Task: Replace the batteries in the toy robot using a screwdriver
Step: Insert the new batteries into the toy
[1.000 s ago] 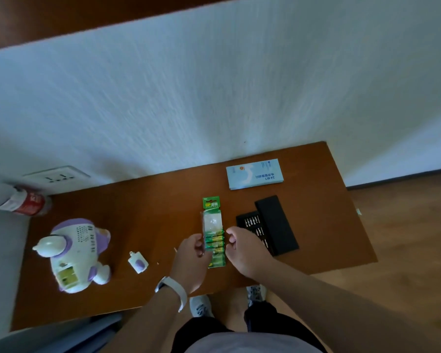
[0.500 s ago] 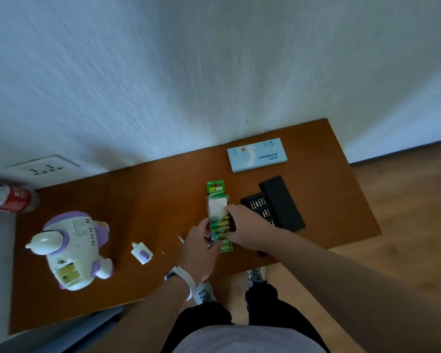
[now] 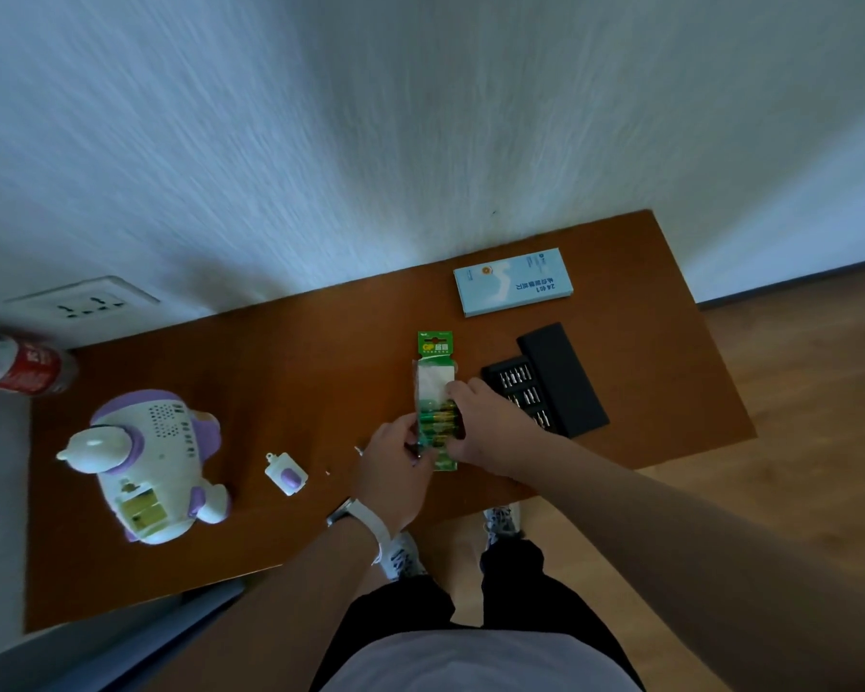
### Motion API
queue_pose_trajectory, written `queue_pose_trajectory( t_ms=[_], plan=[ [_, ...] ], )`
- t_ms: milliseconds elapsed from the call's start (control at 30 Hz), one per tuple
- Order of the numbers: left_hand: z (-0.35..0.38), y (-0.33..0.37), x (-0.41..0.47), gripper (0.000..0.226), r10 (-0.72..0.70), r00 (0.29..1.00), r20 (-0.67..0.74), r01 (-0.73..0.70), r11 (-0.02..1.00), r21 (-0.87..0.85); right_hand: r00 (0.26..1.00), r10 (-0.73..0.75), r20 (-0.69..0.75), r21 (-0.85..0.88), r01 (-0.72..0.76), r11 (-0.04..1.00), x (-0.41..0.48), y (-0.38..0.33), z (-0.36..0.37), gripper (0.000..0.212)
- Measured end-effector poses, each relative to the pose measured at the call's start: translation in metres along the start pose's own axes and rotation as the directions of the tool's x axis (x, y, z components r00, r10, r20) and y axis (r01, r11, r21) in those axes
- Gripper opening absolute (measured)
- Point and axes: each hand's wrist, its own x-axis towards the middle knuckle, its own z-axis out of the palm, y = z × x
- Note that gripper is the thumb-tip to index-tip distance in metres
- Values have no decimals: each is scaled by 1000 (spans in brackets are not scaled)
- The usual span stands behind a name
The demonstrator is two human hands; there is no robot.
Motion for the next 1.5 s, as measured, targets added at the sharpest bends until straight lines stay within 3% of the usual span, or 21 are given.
queue_pose_trajectory(
  t_ms=[200, 367, 567, 867, 1133, 1500],
  plan=[
    [2, 2, 1, 35, -21, 999, -25, 21, 1000, 3, 991, 126, -38, 202, -116, 972, 1, 1, 4, 50],
    [5, 1, 2, 29, -35, 998, -56, 35, 999, 1, 988, 145, -58, 238, -128, 963, 0, 0, 4, 26],
    [5, 1, 3, 32, -40, 997, -61, 41, 999, 11, 979, 195, -52, 344, -166, 924, 1, 1, 6, 35],
    [6, -1, 3, 29, -42, 997, -59, 41, 999, -9, 990, 143, 14, 203, -143, 969, 8, -5, 6, 37],
    [8, 7, 5, 25, -92, 993, -75, 92, 996, -4, 991, 130, -22, 214, -122, 969, 6, -5, 4, 30],
    [7, 12, 7, 17, -107, 991, -82, 108, 994, 13, 1000, -3, -24, 140, 7, 990, 7, 2, 8, 43]
  ],
)
